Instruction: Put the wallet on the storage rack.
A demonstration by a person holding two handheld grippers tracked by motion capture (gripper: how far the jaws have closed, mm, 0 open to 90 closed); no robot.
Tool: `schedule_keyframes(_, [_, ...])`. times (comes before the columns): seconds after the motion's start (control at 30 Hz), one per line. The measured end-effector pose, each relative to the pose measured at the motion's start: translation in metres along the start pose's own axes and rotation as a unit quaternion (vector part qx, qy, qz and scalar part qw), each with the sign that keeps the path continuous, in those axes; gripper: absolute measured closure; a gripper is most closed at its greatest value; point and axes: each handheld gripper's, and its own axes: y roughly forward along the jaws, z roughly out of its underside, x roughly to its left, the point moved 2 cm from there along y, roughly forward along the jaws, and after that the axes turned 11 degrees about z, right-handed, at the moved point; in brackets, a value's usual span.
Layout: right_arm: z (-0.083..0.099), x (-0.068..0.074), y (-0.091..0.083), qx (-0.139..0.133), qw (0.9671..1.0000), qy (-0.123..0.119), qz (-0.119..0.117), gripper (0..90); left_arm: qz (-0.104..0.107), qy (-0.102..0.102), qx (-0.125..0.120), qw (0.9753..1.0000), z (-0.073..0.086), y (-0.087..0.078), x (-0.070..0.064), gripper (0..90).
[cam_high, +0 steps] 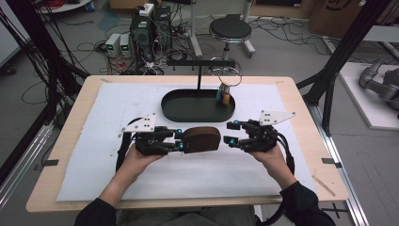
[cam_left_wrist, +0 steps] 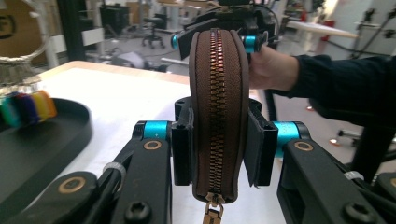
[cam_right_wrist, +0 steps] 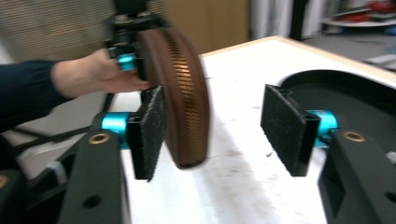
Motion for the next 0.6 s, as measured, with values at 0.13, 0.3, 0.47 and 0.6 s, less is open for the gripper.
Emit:
schedule_keyframes(0.13, [0.004,-0.011,-0.009,-0.005,0.9975,0.011,0.070,38.4,-0.032,-0.002,0.001,0.9995,-0.001,-0.003,0.006,68.1])
schedule_keyframes(0.3, [0.011,-0.022,-0.015,0.002,0.9902,0.019,0.138,38.6,-0.089,0.003,0.005,0.9960,-0.005,-0.005,0.014,68.3])
schedule_keyframes(0.47, [0.016,-0.027,-0.020,0.010,0.9817,0.022,0.189,38.6,-0.124,0.007,-0.007,0.9922,-0.007,-0.004,0.027,68.4])
schedule_keyframes(0.6, [0.021,-0.031,-0.023,0.013,0.9787,0.028,0.203,38.4,-0.151,0.020,-0.006,0.9883,-0.009,-0.002,0.038,68.5])
